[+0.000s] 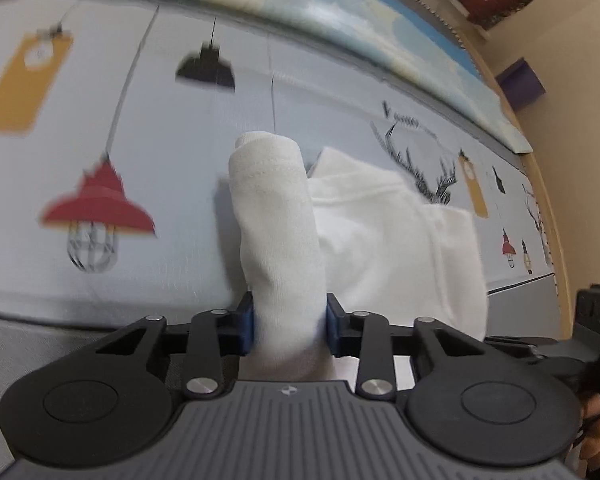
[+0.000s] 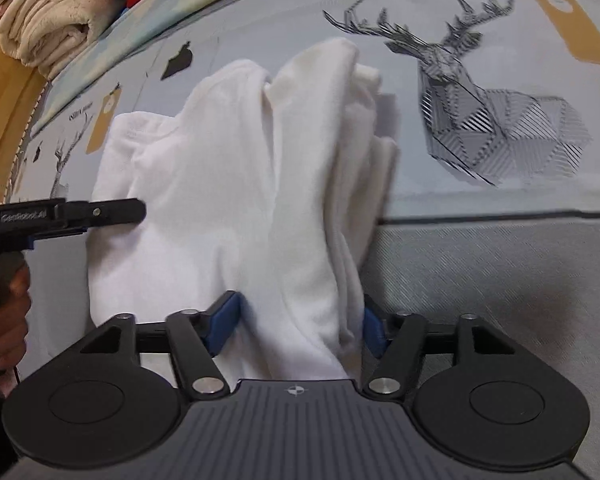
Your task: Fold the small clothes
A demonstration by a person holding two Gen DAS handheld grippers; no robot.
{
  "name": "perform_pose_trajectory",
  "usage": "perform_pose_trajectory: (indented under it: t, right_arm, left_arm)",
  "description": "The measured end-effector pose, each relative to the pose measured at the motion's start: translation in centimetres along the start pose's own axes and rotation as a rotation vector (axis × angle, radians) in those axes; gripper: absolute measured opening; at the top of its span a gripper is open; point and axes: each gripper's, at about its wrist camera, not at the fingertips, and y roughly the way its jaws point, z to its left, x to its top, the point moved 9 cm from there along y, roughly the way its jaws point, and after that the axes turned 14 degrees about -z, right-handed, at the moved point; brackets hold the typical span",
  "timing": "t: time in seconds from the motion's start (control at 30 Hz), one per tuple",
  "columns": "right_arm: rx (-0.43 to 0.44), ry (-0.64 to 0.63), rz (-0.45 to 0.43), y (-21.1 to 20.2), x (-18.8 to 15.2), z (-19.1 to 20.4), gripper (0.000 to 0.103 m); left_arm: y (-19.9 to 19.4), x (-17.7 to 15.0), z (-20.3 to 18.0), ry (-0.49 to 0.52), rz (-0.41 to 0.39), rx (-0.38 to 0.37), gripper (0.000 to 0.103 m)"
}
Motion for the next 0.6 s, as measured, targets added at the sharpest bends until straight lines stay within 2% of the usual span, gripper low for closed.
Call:
perform_pose_trajectory:
  t: [0.07, 0.13, 0.27, 0.33, 0.37, 0.4, 0.43, 0.5, 0.53, 0.57, 0.6]
  right_arm:
    - [0.015, 0.016, -0.007, 0.6, 0.6, 1.2, 0.048]
    - [0.037, 0.019, -0.028, 1.1, 1.3, 2.6, 0.035]
    - [0.101, 0.008, -0.076, 1.8, 2.4, 6.2, 0.032]
    - [0.097, -0.008, -0.089, 2.1, 2.7, 7.2, 0.036]
    - [0.09, -0.008, -0.085, 2.3, 2.7, 7.4, 0.037]
    - [0.08, -0.003, -0.079, 2.4, 2.7, 7.3, 0.04]
    - [0.069, -0.004, -0.077, 2.3, 2.7, 7.3, 0.04]
    - [0.048, -0.031, -0.075, 2.3, 2.7, 7.2, 0.041]
    - [0.041, -0.043, -0.07, 2.2, 2.6, 7.0, 0.045]
    - [0.032, -0.047, -0.063, 2.2, 2.5, 6.8, 0.049]
    - [0.013, -0.044, -0.056, 2.3, 2.3, 6.3, 0.052]
  left_arm:
    - [-1.5, 1.5, 0.4, 0.041, -0.042, 0.028, 0.036]
    - [-3.0, 2.9, 1.5, 0.048, -0.08, 0.055, 0.036]
    - [-5.3, 4.9, 4.9, 0.03, -0.12, 0.128, 0.043]
    - [-6.6, 5.6, 6.6, 0.047, -0.154, 0.2, 0.044]
    - [-7.3, 5.8, 6.8, 0.058, -0.161, 0.206, 0.044]
    - [-7.8, 5.8, 6.6, 0.064, -0.158, 0.187, 0.044]
    - [-8.1, 5.4, 5.9, 0.075, -0.139, 0.135, 0.044]
    - [-8.3, 4.3, 4.1, 0.112, -0.086, 0.005, 0.044]
    - [-8.2, 3.2, 3.2, 0.148, -0.045, -0.062, 0.044]
    - [-7.7, 1.8, 2.5, 0.195, 0.001, -0.099, 0.044]
    - [-7.0, 0.3, 2.2, 0.244, 0.044, -0.1, 0.044]
